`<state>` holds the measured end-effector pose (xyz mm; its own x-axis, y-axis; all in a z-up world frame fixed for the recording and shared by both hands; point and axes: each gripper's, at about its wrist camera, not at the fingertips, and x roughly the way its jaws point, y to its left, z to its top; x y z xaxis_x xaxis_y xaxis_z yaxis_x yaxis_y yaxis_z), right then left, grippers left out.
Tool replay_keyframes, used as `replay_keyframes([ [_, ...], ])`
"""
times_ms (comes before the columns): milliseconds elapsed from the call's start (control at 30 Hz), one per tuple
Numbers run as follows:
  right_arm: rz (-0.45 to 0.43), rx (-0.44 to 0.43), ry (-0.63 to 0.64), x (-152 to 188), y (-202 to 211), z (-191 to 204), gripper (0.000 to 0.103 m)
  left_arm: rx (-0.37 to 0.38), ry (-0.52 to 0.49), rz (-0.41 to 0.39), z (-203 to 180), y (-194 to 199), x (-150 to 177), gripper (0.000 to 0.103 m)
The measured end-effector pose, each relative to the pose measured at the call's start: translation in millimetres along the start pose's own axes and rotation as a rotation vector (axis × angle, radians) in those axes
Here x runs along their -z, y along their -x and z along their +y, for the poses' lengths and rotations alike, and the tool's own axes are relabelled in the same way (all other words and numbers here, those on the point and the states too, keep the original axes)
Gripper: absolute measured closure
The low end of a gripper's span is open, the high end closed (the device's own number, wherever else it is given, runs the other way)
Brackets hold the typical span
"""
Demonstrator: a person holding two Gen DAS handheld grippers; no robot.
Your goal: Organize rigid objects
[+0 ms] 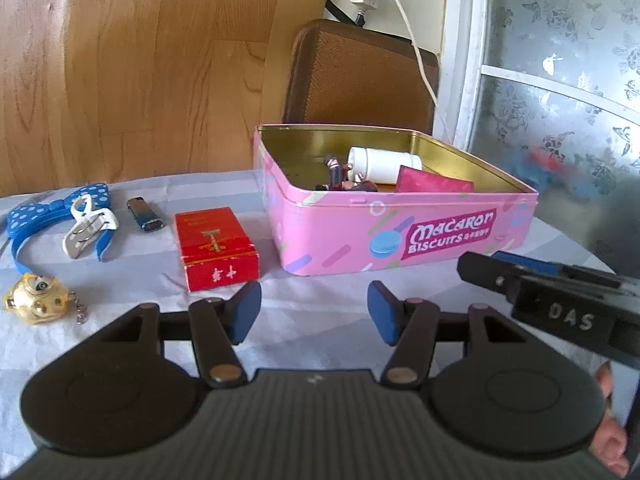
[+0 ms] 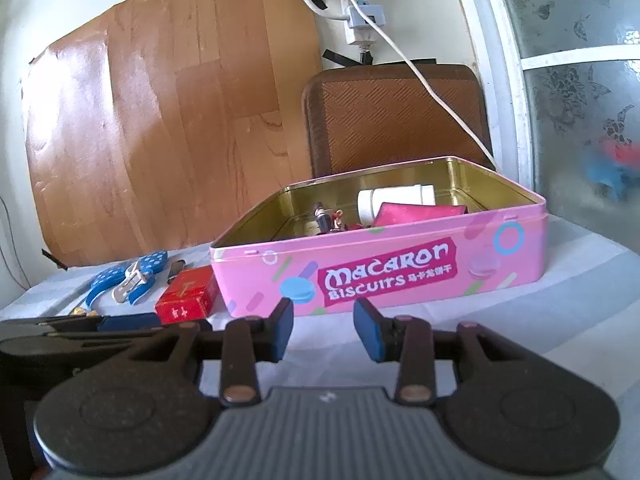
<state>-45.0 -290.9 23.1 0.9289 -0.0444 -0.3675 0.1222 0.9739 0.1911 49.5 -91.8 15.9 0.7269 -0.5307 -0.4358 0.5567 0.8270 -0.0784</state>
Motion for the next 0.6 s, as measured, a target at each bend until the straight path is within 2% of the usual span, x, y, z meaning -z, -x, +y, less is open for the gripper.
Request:
replay_keyframes([
  [600,0.024,0.007,-0.028,2.0,-6.7,-6.2,0.065,-0.004,-0.007,0.009,0.5,-2.0,1.3,0.039],
])
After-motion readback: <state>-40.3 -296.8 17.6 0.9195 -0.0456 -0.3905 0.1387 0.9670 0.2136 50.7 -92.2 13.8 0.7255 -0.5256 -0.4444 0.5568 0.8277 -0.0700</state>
